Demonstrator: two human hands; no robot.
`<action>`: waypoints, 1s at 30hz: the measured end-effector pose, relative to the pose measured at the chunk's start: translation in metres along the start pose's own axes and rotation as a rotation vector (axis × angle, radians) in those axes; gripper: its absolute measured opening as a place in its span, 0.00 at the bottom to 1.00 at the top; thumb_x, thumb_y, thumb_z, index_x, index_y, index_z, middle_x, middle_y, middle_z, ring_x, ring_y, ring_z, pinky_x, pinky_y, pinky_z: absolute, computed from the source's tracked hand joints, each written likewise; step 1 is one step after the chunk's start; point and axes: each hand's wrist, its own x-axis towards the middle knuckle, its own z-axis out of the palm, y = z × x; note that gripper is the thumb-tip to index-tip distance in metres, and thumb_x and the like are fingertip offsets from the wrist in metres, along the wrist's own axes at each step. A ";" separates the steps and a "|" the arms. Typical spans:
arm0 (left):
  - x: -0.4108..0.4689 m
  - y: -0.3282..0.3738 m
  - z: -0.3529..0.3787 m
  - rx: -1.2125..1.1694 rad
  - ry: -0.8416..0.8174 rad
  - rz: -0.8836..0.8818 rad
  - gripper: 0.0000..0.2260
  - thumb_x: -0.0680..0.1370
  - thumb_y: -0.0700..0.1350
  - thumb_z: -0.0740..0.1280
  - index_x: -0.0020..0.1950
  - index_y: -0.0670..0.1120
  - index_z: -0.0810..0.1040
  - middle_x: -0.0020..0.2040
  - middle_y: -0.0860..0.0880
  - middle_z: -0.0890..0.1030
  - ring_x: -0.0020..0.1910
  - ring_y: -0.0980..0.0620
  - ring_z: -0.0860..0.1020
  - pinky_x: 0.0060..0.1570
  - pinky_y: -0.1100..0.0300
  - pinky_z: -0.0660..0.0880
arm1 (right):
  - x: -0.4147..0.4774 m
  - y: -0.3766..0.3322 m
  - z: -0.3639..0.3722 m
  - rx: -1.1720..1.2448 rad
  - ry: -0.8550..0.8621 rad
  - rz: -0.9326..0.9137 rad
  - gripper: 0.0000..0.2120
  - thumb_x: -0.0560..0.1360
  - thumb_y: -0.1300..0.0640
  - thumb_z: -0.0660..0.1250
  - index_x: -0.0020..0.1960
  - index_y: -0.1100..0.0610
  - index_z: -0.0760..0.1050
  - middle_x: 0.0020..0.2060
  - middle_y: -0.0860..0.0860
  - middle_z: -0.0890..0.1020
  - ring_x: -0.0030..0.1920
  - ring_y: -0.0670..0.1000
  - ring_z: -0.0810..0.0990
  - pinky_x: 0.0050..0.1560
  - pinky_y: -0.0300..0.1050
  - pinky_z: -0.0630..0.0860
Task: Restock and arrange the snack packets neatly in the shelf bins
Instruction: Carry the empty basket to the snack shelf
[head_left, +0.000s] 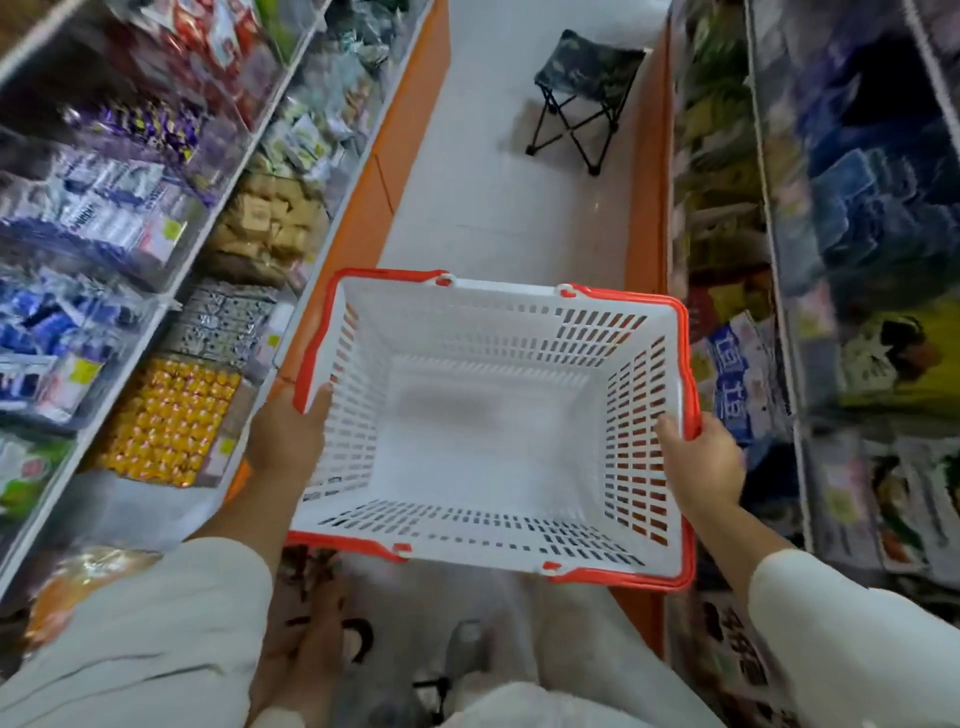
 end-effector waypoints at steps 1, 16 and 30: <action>0.014 0.012 0.008 0.007 0.001 -0.033 0.27 0.80 0.62 0.61 0.62 0.39 0.78 0.54 0.36 0.81 0.52 0.35 0.80 0.51 0.45 0.78 | 0.025 -0.011 0.003 -0.013 -0.013 -0.006 0.09 0.78 0.47 0.64 0.48 0.53 0.74 0.38 0.51 0.81 0.34 0.51 0.81 0.35 0.47 0.81; 0.250 0.207 0.078 -0.216 0.022 -0.254 0.44 0.64 0.82 0.49 0.54 0.46 0.78 0.47 0.44 0.83 0.45 0.41 0.82 0.44 0.45 0.81 | 0.354 -0.261 0.031 -0.116 -0.091 -0.203 0.08 0.78 0.47 0.64 0.51 0.51 0.72 0.35 0.49 0.80 0.30 0.50 0.82 0.31 0.46 0.80; 0.521 0.416 0.114 -0.229 0.099 -0.405 0.28 0.80 0.58 0.63 0.73 0.41 0.71 0.65 0.37 0.78 0.61 0.36 0.77 0.58 0.46 0.75 | 0.638 -0.518 0.105 -0.153 -0.159 -0.249 0.08 0.78 0.45 0.64 0.43 0.48 0.72 0.32 0.49 0.82 0.29 0.49 0.82 0.33 0.50 0.82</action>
